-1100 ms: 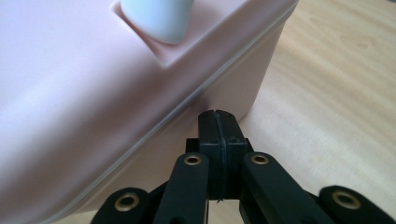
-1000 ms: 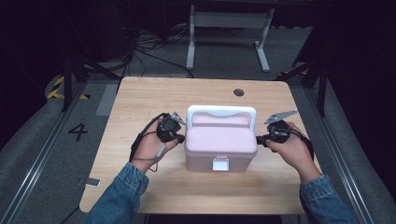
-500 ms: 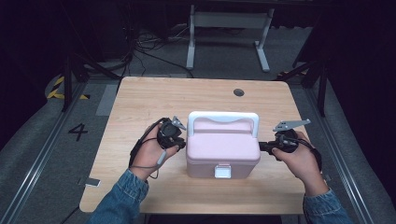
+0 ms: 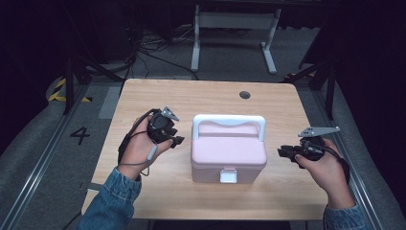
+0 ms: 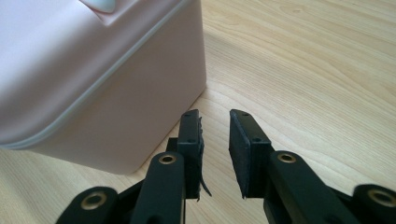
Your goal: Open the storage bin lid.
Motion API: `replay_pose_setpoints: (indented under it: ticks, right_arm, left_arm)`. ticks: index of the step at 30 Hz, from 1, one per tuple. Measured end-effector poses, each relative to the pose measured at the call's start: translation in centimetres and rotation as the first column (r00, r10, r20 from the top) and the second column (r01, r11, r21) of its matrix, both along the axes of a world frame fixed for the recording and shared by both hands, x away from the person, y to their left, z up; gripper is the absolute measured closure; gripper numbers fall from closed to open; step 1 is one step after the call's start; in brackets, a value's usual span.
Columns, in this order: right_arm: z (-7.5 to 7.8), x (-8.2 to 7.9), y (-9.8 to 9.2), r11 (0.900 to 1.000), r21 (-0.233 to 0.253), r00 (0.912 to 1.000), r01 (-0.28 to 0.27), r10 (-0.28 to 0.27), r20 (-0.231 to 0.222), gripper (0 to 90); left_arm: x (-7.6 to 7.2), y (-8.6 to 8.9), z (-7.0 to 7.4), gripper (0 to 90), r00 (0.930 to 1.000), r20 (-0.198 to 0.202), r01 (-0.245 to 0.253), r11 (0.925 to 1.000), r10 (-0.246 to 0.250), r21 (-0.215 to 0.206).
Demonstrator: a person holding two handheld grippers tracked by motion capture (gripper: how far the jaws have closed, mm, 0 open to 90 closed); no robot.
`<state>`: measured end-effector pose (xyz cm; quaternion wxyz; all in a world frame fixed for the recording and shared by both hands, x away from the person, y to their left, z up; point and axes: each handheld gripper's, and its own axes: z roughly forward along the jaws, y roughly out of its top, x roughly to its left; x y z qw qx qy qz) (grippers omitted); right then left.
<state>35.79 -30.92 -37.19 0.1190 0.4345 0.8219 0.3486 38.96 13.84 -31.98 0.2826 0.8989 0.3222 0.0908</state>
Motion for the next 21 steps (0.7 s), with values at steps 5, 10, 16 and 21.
replay_pose_setpoints:
  ticks: [5, 10, 16, 21]
  right_arm:
    - [-0.3, -0.2, -0.3, 1.0, -0.006, 1.0, 0.007, -0.007, -0.007, 75.0]
    - [-1.0, -0.5, -0.6, 1.0, -0.012, 0.9995, 0.014, -0.015, -0.028, 74.5]
    - [-1.2, -1.1, -1.0, 1.0, -0.009, 0.9992, 0.025, -0.026, -0.032, 74.6]
    - [-1.6, -1.3, -1.2, 1.0, -0.011, 0.9987, 0.027, -0.028, -0.043, 74.5]
  left_arm:
    - [0.0, -0.3, 1.0, 59.0, 0.9984, -0.018, 0.054, 0.9981, -0.053, 0.031]
    - [0.4, -1.1, 2.4, 53.8, 0.9903, -0.006, 0.139, 0.9895, -0.139, 0.04]
    - [1.2, -1.5, 3.3, 47.9, 0.973, 0.048, 0.226, 0.9742, -0.226, 0.009]
    - [2.1, -1.6, 3.5, 42.9, 0.9582, 0.087, 0.277, 0.9595, -0.273, -0.049]
